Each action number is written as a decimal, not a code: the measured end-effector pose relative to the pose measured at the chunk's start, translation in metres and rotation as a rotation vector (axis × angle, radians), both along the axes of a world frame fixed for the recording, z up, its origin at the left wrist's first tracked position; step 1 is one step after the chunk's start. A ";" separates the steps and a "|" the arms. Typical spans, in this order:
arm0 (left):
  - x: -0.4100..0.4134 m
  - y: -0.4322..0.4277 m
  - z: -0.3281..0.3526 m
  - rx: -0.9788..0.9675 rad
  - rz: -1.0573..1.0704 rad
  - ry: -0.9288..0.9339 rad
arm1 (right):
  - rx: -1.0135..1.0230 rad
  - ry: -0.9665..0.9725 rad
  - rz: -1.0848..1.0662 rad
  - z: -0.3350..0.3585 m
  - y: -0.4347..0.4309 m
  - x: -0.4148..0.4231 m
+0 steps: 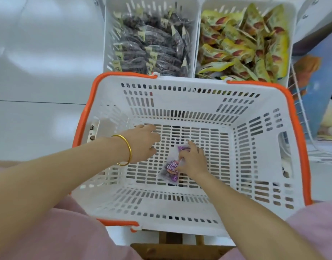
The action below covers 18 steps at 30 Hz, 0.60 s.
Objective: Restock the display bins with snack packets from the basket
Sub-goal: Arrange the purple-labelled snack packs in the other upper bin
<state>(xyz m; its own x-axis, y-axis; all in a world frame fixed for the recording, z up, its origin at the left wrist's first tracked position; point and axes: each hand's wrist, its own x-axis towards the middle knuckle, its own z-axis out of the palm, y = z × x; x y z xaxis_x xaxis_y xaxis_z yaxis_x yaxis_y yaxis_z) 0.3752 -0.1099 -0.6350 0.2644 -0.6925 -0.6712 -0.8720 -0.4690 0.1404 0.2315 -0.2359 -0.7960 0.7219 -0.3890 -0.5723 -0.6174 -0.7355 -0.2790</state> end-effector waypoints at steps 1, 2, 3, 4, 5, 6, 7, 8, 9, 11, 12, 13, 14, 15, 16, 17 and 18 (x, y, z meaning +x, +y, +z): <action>-0.002 -0.002 0.001 -0.007 0.007 0.014 | 0.003 -0.012 -0.006 0.002 -0.003 -0.003; -0.004 -0.004 0.001 -0.013 0.016 0.027 | 0.003 -0.032 -0.012 0.004 -0.006 -0.005; -0.005 -0.006 0.002 -0.019 0.030 0.040 | 0.004 -0.058 -0.018 0.008 -0.010 -0.007; -0.006 -0.009 0.001 -0.027 0.055 0.058 | 0.010 -0.088 -0.030 0.012 -0.015 -0.009; -0.007 -0.012 0.001 -0.042 0.096 0.083 | 0.024 -0.128 -0.049 0.019 -0.020 -0.009; -0.006 -0.015 0.002 -0.062 0.153 0.110 | 0.052 -0.182 -0.077 0.028 -0.026 -0.009; -0.005 -0.019 0.004 -0.090 0.212 0.135 | 0.096 -0.247 -0.110 0.040 -0.032 -0.007; -0.003 -0.023 0.008 -0.122 0.261 0.156 | 0.152 -0.316 -0.141 0.054 -0.038 -0.003; -0.001 -0.027 0.012 -0.153 0.299 0.179 | 0.208 -0.384 -0.166 0.070 -0.042 0.001; 0.002 -0.037 0.024 -0.219 0.353 0.230 | 0.297 -0.506 -0.209 0.109 -0.050 0.009; 0.002 -0.042 0.030 -0.253 0.377 0.248 | 0.322 -0.560 -0.224 0.128 -0.052 0.012; 0.002 -0.046 0.035 -0.288 0.396 0.254 | 0.344 -0.606 -0.234 0.147 -0.053 0.015; 0.003 -0.050 0.041 -0.334 0.396 0.251 | 0.372 -0.641 -0.248 0.164 -0.054 0.016; 0.004 -0.054 0.046 -0.378 0.406 0.250 | 0.406 -0.671 -0.265 0.180 -0.055 0.015; 0.004 -0.056 0.052 -0.422 0.435 0.268 | 0.444 -0.697 -0.294 0.192 -0.057 0.012; 0.006 -0.057 0.057 -0.459 0.479 0.304 | 0.491 -0.726 -0.345 0.202 -0.059 0.008; 0.008 -0.058 0.062 -0.489 0.530 0.366 | 0.530 -0.753 -0.412 0.209 -0.061 0.003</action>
<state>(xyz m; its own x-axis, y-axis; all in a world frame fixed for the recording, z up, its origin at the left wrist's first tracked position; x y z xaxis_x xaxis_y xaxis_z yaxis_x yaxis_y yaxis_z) 0.3827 -0.1675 -0.5729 0.4620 -0.7745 -0.4321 -0.4101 -0.6186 0.6702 0.2350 -0.2972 -0.5872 0.8335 -0.5171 -0.1946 -0.3240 -0.1723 -0.9302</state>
